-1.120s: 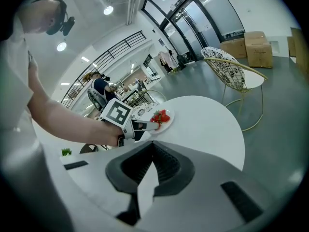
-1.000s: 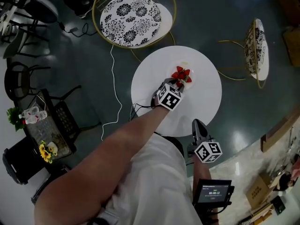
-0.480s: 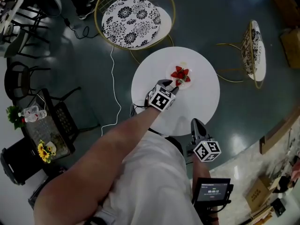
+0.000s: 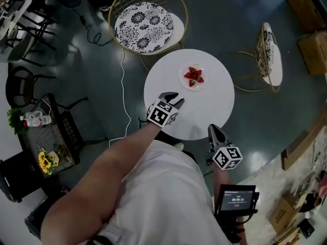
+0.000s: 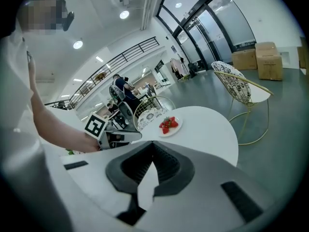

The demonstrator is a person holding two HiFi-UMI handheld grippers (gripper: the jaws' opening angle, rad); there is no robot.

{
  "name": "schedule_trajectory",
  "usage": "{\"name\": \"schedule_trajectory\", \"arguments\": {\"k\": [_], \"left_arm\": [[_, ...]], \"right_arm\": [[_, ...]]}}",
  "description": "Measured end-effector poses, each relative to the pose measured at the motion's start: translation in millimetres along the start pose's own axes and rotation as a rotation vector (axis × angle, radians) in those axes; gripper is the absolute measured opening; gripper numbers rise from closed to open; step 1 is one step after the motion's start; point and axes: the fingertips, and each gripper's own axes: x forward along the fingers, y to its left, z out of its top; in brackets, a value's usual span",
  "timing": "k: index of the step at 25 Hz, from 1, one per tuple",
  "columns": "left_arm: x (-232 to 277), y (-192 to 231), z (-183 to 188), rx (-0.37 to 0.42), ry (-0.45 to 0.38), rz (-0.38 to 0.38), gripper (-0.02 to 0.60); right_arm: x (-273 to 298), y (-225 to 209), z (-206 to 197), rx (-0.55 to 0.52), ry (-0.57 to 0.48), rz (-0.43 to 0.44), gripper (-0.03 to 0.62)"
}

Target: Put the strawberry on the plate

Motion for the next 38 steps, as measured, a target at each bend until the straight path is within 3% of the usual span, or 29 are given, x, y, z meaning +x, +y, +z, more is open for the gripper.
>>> {"name": "schedule_trajectory", "arguments": {"k": [7,9,14,17,22,27,32,38], "left_arm": [[-68,-43,-12,0.045,-0.097,-0.043,0.141],[-95,-57,-13,0.065,-0.14,-0.046,0.08],[-131,-72,-20,0.074,-0.208,-0.042,0.009],[-143,-66,-19,0.058,-0.245,-0.016,0.008],[-157,-75,-27,0.048,-0.262,-0.03,0.008],[-175,-98,-24,0.091,-0.283,-0.073,0.008],[-183,-108,-20,0.137,-0.297,-0.117,0.008],[-186,-104,-23,0.14,-0.291,-0.127,0.008]], "right_arm": [[-17,33,11,-0.07,-0.069,0.039,0.008],[-26,55,13,-0.118,-0.089,0.069,0.008],[-41,86,16,-0.22,-0.093,0.122,0.008],[-41,93,21,-0.255,-0.102,0.143,0.008],[-56,99,11,-0.258,-0.105,0.134,0.008],[-82,105,-1,-0.249,-0.115,0.106,0.008],[-85,107,-8,-0.233,-0.135,0.089,0.008],[-80,115,-3,-0.228,-0.151,0.092,0.008]]}}
